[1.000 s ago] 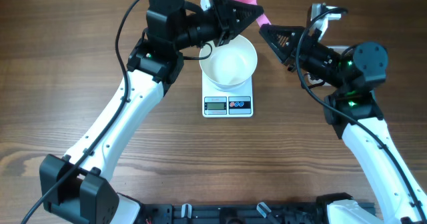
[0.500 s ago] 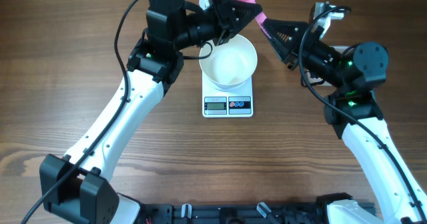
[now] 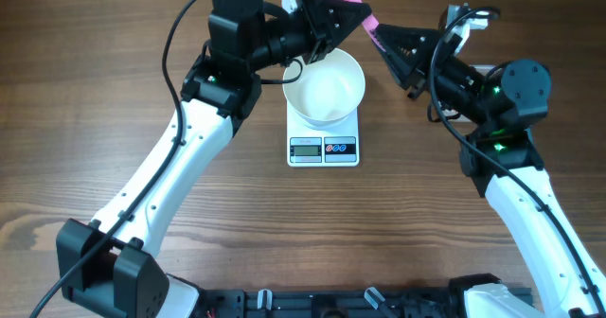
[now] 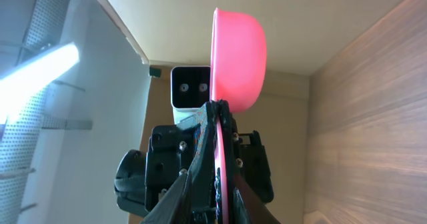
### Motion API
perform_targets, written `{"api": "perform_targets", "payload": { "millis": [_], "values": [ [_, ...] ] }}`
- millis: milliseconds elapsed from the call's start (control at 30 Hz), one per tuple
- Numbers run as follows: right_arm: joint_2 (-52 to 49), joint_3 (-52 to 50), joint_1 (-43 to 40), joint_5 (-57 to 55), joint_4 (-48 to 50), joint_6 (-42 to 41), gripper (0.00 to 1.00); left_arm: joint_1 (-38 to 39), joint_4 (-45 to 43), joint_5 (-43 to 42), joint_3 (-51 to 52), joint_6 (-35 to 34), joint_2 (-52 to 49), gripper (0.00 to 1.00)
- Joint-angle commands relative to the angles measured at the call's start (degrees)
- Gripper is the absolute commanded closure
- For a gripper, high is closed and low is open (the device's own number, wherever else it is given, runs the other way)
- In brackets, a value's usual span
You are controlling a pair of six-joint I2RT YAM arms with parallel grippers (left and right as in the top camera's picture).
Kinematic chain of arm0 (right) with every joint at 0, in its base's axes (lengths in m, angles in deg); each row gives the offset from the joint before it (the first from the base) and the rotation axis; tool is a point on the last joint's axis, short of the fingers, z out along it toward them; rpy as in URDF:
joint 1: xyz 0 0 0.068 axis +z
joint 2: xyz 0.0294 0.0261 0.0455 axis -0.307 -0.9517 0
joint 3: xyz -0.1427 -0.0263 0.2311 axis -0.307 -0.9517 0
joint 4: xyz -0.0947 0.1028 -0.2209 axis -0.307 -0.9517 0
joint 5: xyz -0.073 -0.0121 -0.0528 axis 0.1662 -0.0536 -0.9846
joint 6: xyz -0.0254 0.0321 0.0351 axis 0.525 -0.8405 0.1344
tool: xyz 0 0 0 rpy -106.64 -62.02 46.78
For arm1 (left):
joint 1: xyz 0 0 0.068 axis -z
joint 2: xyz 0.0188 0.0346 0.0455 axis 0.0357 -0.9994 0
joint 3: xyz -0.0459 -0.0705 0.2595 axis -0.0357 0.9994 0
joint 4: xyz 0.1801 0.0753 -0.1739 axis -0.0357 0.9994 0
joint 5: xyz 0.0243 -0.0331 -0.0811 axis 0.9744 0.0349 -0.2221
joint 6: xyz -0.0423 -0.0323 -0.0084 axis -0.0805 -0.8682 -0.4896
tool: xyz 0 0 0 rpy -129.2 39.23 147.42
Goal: Scoop item into bowl and weigh 150g on scale
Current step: 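Hand the pink scoop from the left gripper to the right gripper above the bowl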
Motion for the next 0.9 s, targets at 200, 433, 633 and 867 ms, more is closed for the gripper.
{"api": "perform_targets", "payload": {
  "millis": [200, 433, 633, 867],
  "values": [
    [-0.17, 1.46, 0.31, 0.09, 0.59, -2.56, 0.80, 0.90, -0.15, 2.89, -0.55, -0.09, 0.17, 0.96],
    [-0.17, 1.46, 0.31, -0.04, 0.59, -2.84, 0.81, 0.90, -0.17, 2.93, -0.55, -0.09, 0.17, 0.96],
    [-0.17, 1.44, 0.31, -1.03, 0.57, -4.00, 0.82, 2.03, -0.15, 4.37, -0.55, -0.09, 0.17, 0.96],
    [-0.17, 1.46, 0.31, -1.57, 0.57, -4.17, 0.85, 2.08, -0.15, 4.57, -0.55, -0.09, 0.17, 0.96]
  ]
}}
